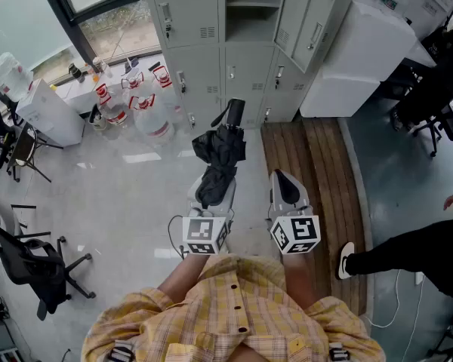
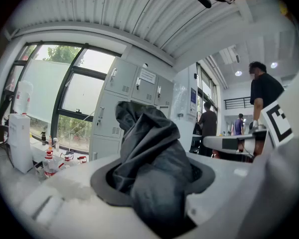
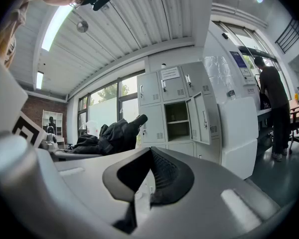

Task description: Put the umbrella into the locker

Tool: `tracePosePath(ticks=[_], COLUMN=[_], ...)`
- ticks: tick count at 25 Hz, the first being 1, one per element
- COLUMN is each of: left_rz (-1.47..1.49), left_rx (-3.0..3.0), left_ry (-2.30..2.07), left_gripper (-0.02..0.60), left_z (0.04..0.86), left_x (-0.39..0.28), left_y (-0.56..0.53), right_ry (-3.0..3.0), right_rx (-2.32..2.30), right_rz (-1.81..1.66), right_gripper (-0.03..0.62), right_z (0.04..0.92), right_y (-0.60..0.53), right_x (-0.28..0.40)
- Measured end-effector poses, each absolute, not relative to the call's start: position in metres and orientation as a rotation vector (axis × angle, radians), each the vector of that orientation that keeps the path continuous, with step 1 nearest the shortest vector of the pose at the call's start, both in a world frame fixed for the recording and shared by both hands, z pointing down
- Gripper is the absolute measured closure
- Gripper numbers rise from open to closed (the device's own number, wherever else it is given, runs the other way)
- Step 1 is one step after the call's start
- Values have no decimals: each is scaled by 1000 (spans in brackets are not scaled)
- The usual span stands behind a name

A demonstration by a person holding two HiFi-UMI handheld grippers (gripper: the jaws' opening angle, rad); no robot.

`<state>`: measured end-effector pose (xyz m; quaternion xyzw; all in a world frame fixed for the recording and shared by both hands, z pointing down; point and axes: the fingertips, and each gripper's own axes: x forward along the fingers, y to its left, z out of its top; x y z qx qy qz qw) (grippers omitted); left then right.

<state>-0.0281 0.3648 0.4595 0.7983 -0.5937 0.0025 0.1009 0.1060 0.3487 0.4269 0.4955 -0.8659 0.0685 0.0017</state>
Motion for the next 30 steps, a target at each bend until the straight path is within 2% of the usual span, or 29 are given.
tracePosePath(ticks=[13,30], left_rz=[4,84], left_rx=[2426,2460], left_ry=[-1701,-1657], left_gripper=[344,344], left_z=[462,479], left_x=[-73,-89], left_y=[323,227], right_ry=[-2682,-2682], right_rx=[1617,1659], right_rz=[219,251], right_gripper=[597,597], right_z=[433,448], right_y=[315,220], right_x=[56,38])
